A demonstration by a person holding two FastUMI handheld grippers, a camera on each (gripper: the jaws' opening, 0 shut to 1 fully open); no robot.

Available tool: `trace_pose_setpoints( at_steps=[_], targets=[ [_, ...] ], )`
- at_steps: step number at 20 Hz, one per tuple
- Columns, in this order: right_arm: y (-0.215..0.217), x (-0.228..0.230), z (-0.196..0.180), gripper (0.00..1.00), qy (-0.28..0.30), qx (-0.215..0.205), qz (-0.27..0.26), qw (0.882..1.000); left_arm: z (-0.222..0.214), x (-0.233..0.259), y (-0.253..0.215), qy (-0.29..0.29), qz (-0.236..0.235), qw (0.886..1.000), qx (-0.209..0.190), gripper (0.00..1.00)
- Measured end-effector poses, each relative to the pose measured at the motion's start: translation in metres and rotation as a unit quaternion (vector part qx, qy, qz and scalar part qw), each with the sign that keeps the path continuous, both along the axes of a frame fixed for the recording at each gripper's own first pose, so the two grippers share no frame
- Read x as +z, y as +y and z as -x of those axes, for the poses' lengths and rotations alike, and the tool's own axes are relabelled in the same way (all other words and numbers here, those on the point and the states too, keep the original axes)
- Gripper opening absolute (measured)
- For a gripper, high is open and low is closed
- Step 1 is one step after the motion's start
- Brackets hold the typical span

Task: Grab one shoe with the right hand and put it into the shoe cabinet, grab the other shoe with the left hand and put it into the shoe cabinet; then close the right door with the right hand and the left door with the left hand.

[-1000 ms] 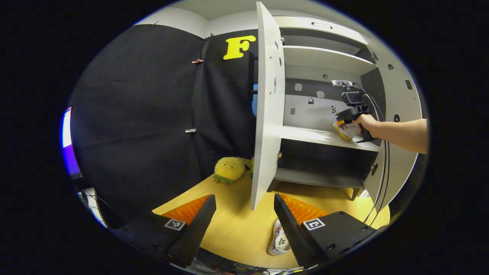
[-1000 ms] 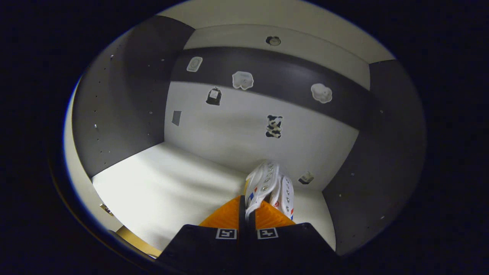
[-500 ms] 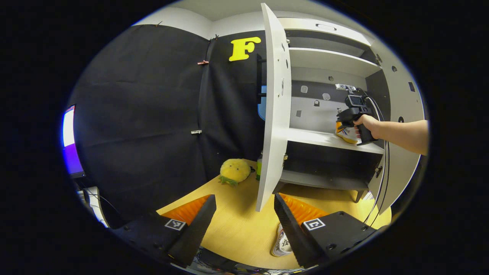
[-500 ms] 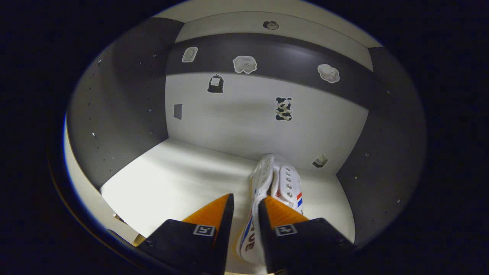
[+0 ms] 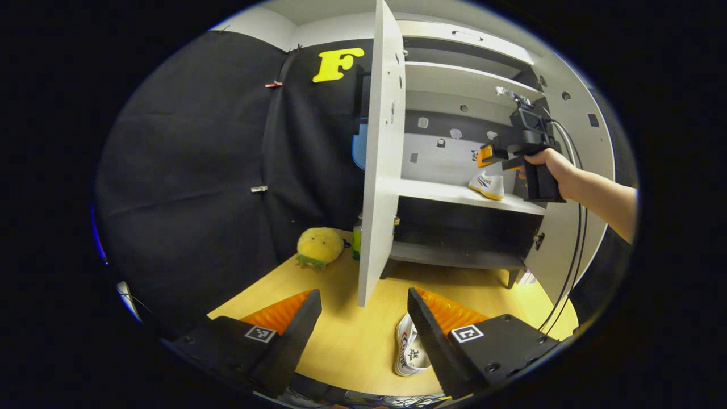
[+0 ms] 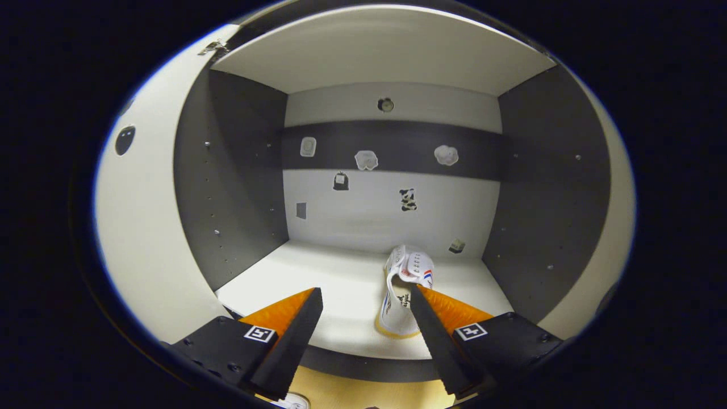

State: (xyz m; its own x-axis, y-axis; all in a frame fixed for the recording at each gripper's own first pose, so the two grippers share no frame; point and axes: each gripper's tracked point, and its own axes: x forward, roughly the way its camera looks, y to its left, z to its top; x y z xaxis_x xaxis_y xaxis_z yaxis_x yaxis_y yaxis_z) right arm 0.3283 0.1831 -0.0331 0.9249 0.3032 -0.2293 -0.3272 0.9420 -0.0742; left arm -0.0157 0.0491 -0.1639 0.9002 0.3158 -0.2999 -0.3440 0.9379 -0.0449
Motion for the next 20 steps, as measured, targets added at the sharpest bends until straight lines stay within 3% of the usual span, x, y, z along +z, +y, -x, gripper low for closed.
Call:
trace_pose_setpoints(
  at_steps=[4, 9, 15, 20],
  targets=[
    [-0.022, -0.001, 0.069, 0.98, -0.032, 0.002, -0.01, 0.999, -0.007, -0.037, -0.008, 0.013, -0.004, 0.998, -0.059, 0.95],
    [-0.061, -0.041, 0.145, 0.98, -0.031, -0.011, -0.014, 0.999, -0.022, -0.095, -0.019, 0.06, 0.009, 0.99, -0.125, 0.95],
    [-0.114, -0.142, 0.244, 0.99, 0.08, -0.042, 0.011, 0.996, -0.047, -0.175, -0.045, 0.139, 0.015, 0.97, -0.196, 0.96],
    [-0.164, -0.173, 0.3, 0.99, 0.122, -0.09, 0.024, 0.988, -0.068, -0.216, -0.056, 0.187, 0.015, 0.959, -0.212, 0.96]
  ],
)
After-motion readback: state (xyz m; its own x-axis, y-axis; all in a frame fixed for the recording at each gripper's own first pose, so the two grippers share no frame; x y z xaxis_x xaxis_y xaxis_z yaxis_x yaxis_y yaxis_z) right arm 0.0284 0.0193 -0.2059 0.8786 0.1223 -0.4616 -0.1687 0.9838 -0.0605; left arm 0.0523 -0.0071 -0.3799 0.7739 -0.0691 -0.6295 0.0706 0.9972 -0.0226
